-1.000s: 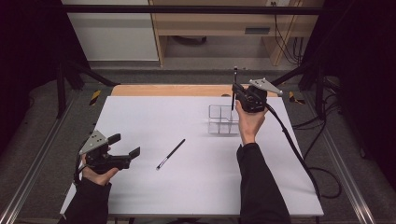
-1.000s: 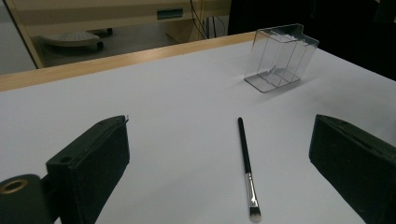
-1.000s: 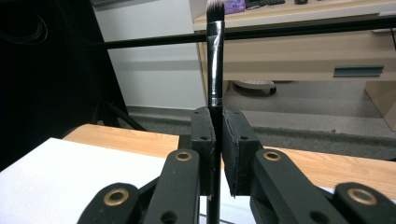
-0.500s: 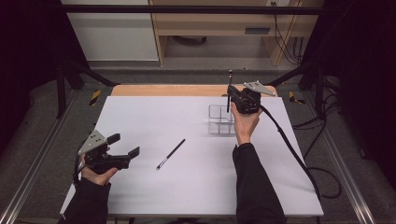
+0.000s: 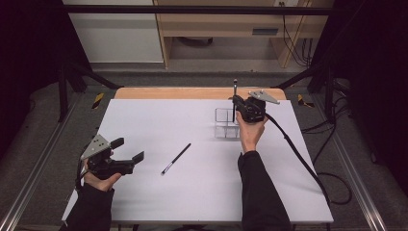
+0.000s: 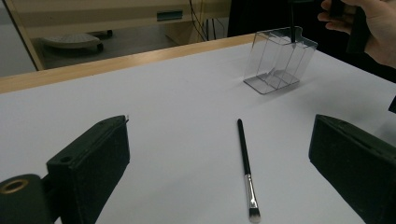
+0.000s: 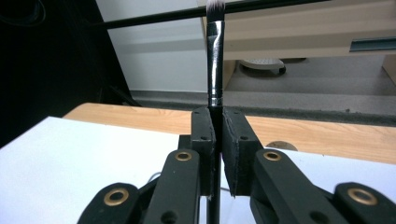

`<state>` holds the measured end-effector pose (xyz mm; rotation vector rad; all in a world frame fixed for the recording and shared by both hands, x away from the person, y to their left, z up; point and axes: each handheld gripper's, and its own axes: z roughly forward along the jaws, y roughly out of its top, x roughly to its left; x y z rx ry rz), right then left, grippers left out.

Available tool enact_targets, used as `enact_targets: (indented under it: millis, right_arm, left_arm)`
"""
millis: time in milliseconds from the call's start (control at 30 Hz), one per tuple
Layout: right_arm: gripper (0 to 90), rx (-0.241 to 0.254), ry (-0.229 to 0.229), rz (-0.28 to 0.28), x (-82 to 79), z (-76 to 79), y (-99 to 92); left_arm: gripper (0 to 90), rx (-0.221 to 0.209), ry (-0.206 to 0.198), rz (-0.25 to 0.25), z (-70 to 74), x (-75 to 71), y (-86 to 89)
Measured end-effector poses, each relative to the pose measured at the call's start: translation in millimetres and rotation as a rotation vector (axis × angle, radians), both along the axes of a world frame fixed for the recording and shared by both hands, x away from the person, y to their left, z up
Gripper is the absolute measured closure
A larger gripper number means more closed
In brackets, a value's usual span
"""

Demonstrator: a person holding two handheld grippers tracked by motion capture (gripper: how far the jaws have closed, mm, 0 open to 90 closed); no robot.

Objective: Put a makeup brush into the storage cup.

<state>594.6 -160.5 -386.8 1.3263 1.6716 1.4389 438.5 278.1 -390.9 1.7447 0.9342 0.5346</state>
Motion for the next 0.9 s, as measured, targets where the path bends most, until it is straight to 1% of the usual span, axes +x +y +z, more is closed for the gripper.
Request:
enact_targets:
  millis: [67, 200, 400, 433, 500, 600, 667, 767, 900]
  right_arm:
    - [83.8, -0.014, 0.004, 0.003, -0.5, -2.4, 1.8]
    - [83.8, -0.011, 0.014, 0.007, -1.4, -9.1, 4.7]
    - [83.7, -0.016, 0.045, 0.004, -1.5, -20.6, 2.0]
    - [83.7, -0.018, 0.047, 0.006, -1.8, -22.0, 1.5]
    - [83.7, -0.013, 0.05, 0.007, -2.9, -24.8, 1.1]
    - [83.7, -0.024, 0.062, 0.008, -4.3, -29.4, 0.9]
    - [83.7, -0.025, 0.065, 0.008, -4.7, -31.8, 0.5]
    - [83.6, -0.043, 0.072, 0.014, -5.7, -33.4, 1.4]
    - [83.3, -0.056, 0.084, 0.029, -7.6, -34.1, 2.3]
  left_arm:
    - [4.9, 0.002, -0.002, 0.0, 0.1, -0.1, 0.0]
    - [4.9, 0.002, -0.001, -0.004, 0.2, -0.4, -0.4]
    - [4.9, 0.003, -0.002, -0.002, -0.1, 0.0, -0.2]
    - [4.9, -0.003, -0.002, 0.0, -0.3, -0.1, -0.8]
    - [4.9, 0.003, -0.002, -0.003, 0.1, -0.3, -0.7]
    - [4.9, -0.002, -0.002, -0.001, -0.1, -0.3, -1.2]
    - [4.9, -0.002, -0.001, 0.0, -0.2, -0.2, -1.3]
    - [4.9, -0.001, -0.001, -0.001, 0.0, -0.3, -1.3]
    - [4.9, 0.003, -0.001, -0.002, 0.3, -0.5, -0.7]
